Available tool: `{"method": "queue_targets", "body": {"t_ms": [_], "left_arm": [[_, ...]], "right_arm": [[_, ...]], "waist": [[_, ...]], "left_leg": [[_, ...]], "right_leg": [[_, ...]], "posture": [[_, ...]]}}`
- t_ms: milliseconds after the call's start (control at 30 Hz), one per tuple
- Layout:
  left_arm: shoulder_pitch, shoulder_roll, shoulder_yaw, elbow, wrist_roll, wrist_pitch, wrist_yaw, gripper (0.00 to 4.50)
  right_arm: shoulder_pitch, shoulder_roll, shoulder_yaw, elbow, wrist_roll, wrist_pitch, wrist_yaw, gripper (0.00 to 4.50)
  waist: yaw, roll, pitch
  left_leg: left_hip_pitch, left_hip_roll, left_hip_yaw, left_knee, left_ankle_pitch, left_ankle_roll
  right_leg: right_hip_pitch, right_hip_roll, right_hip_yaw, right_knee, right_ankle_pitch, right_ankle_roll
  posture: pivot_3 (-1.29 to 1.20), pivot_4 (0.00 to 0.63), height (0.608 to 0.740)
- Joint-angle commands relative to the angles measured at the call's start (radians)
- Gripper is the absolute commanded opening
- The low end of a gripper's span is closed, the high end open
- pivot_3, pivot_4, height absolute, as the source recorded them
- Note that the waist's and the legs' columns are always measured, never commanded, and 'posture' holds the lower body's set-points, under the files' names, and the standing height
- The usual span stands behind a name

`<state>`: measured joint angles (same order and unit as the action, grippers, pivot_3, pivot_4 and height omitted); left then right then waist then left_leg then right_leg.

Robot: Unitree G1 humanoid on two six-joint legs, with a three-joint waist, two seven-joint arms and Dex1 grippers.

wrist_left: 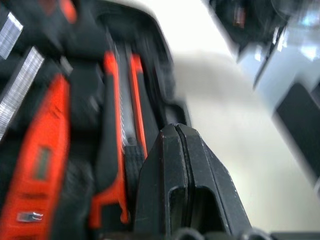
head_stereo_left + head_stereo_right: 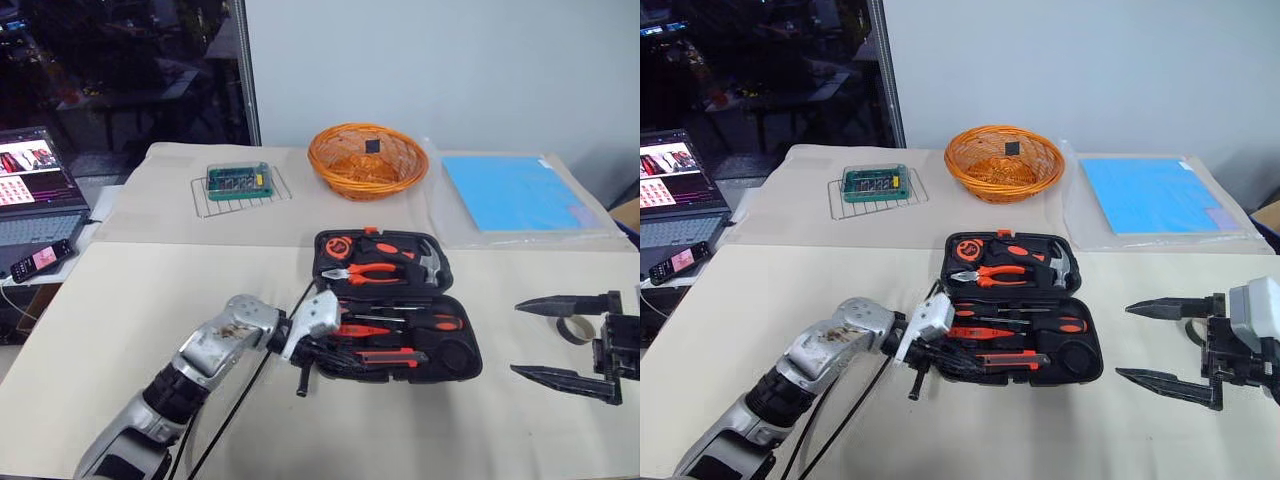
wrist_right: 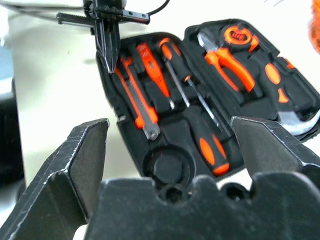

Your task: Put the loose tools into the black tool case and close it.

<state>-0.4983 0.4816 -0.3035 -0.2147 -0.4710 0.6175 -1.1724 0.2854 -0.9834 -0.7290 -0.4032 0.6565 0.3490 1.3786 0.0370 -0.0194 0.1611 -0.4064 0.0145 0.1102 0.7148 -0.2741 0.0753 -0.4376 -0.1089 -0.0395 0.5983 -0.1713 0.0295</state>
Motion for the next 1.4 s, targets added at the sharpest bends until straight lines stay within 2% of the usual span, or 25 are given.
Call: {"method": "queue_targets", "body": {"t_ms": [33, 200, 367, 433, 533, 667, 733, 800, 867, 900, 967, 1033, 1133, 1200, 1400], "left_arm": [[0.023, 0.019, 0.105, -0.141, -0.079, 0.055, 0.071, 0.04], [0.079, 0.048, 0.177, -0.207, -0.134, 0.053, 0.088, 0.04], [0.079, 0.047, 0.175, -0.228, -0.164, 0.073, 0.106, 0.04], [0.048, 0.06, 0.188, -0.175, -0.187, 0.102, 0.083, 0.54], [0.033, 0.064, 0.179, -0.159, -0.194, 0.089, 0.063, 1.55], [0.004, 0.106, 0.201, -0.142, -0.217, 0.072, -0.009, 3.05], [0.002, 0.125, 0.215, -0.161, -0.242, 0.07, -0.03, 3.9], [-0.01, 0.137, 0.225, -0.156, -0.25, 0.061, -0.043, 4.46], [-0.022, 0.141, 0.239, -0.163, -0.28, 0.08, -0.044, 4.46], [-0.028, 0.145, 0.238, -0.172, -0.283, 0.075, -0.05, 4.46], [-0.041, 0.139, 0.237, -0.183, -0.289, 0.074, -0.034, 4.46], [-0.048, 0.132, 0.237, -0.191, -0.298, 0.082, -0.012, 4.46], [-0.047, 0.129, 0.231, -0.2, -0.3, 0.082, 0.002, 4.5], [-0.047, 0.129, 0.232, -0.203, -0.304, 0.086, 0.009, 4.5], [-0.047, 0.134, 0.226, -0.214, -0.308, 0.092, 0.016, 4.5]], "right_arm": [[0.051, 0.027, -0.113, -0.051, 0.043, 0.034, -0.013, 4.5], [0.133, 0.037, -0.184, -0.078, 0.039, 0.057, -0.006, 4.5], [0.185, 0.046, -0.259, -0.055, 0.035, 0.045, 0.024, 4.5], [0.174, 0.043, -0.248, -0.079, 0.034, 0.071, -0.027, 4.5], [0.177, 0.051, -0.232, -0.088, 0.007, 0.081, -0.082, 4.5], [0.139, 0.031, -0.111, -0.092, -0.194, 0.108, -0.312, 4.5], [0.13, 0.01, -0.063, -0.075, -0.263, 0.128, -0.372, 4.5], [0.101, -0.032, 0.007, -0.051, -0.362, 0.191, -0.473, 4.5], [0.091, -0.109, 0.096, -0.008, -0.512, 0.298, -0.589, 4.5], [0.06, -0.148, 0.154, 0.043, -0.531, 0.346, -0.601, 4.5], [-0.052, -0.179, 0.24, 0.136, -0.502, 0.497, -0.624, 4.5], [-0.126, -0.185, 0.284, 0.187, -0.484, 0.572, -0.625, 4.5], [-0.202, -0.178, 0.336, 0.238, -0.484, 0.608, -0.639, 3.8], [-0.273, -0.147, 0.368, 0.278, -0.472, 0.622, -0.653, 3.17], [-0.369, -0.106, 0.437, 0.374, -0.498, 0.562, -0.677, 3.17]], "waist": [[0.001, 0.0, 0.0], [0.001, 0.0, 0.0], [0.003, 0.0, 0.0], [0.002, 0.0, 0.0], [-0.001, 0.0, 0.0], [-0.006, 0.0, 0.0], [-0.006, 0.0, 0.0], [-0.006, 0.0, 0.0], [-0.009, 0.0, 0.0], [-0.01, 0.0, 0.0], [-0.012, -0.001, 0.001], [-0.015, -0.001, 0.001], [-0.015, -0.001, 0.001], [-0.02, -0.001, 0.001], [-0.025, -0.002, 0.001]], "left_leg": [[0.0, 0.0, 0.0, -0.001, 0.0, 0.0], [0.0, -0.001, 0.001, -0.001, -0.002, 0.002], [0.001, -0.001, 0.001, 0.0, -0.001, 0.001], [0.002, -0.001, 0.001, 0.0, -0.001, 0.001], [0.002, -0.001, 0.001, 0.0, 0.0, -0.001], [0.001, 0.0, 0.001, -0.001, 0.0, -0.001], [0.0, -0.001, 0.002, -0.001, 0.001, -0.001], [-0.001, -0.001, 0.002, -0.001, 0.001, -0.001], [-0.001, -0.001, 0.002, -0.001, 0.0, -0.001], [-0.001, -0.001, 0.003, 0.0, 0.0, -0.001], [-0.001, -0.001, 0.003, 0.0, 0.001, 0.0], [-0.001, -0.001, 0.003, 0.0, 0.001, 0.0], [-0.001, -0.001, 0.002, -0.001, 0.001, 0.0], [-0.002, -0.001, 0.002, -0.002, 0.001, 0.0], [-0.002, -0.001, 0.002, -0.002, 0.001, 0.0]], "right_leg": [[0.001, 0.0, 0.0, 0.0, 0.0, -0.001], [0.002, 0.0, 0.0, -0.002, 0.0, 0.0], [0.003, 0.0, 0.0, -0.002, -0.003, 0.004], [0.003, 0.0, 0.0, -0.002, -0.002, 0.004], [0.002, 0.001, 0.0, -0.001, -0.002, 0.003], [0.001, 0.002, 0.0, -0.001, -0.002, 0.003], [0.0, 0.002, 0.0, -0.001, -0.001, 0.002], [-0.001, 0.002, 0.001, -0.001, -0.001, 0.002], [-0.001, 0.002, 0.0, -0.001, -0.001, 0.001], [-0.001, 0.001, 0.001, -0.001, -0.001, 0.001], [-0.001, 0.001, 0.0, -0.002, -0.001, 0.002], [-0.001, 0.001, 0.0, -0.002, -0.001, 0.001], [-0.001, 0.003, 0.0, -0.002, 0.0, -0.001], [-0.001, 0.003, 0.001, -0.002, 0.0, -0.001], [-0.001, 0.004, 0.001, -0.002, -0.001, 0.003]], "posture": [[0.0, 0.15, 0.74], [0.0, 0.15, 0.74], [0.0, 0.15, 0.74], [0.0, 0.15, 0.74], [0.0, 0.15, 0.74], [0.0, 0.15, 0.74], [0.0, 0.15, 0.74], [0.0, 0.15, 0.74], [0.0, 0.15, 0.74], [0.0, 0.15, 0.74], [0.0, 0.15, 0.74], [0.0, 0.15, 0.74], [0.0, 0.15, 0.74], [0.0, 0.15, 0.74], [0.0, 0.15, 0.74]]}}
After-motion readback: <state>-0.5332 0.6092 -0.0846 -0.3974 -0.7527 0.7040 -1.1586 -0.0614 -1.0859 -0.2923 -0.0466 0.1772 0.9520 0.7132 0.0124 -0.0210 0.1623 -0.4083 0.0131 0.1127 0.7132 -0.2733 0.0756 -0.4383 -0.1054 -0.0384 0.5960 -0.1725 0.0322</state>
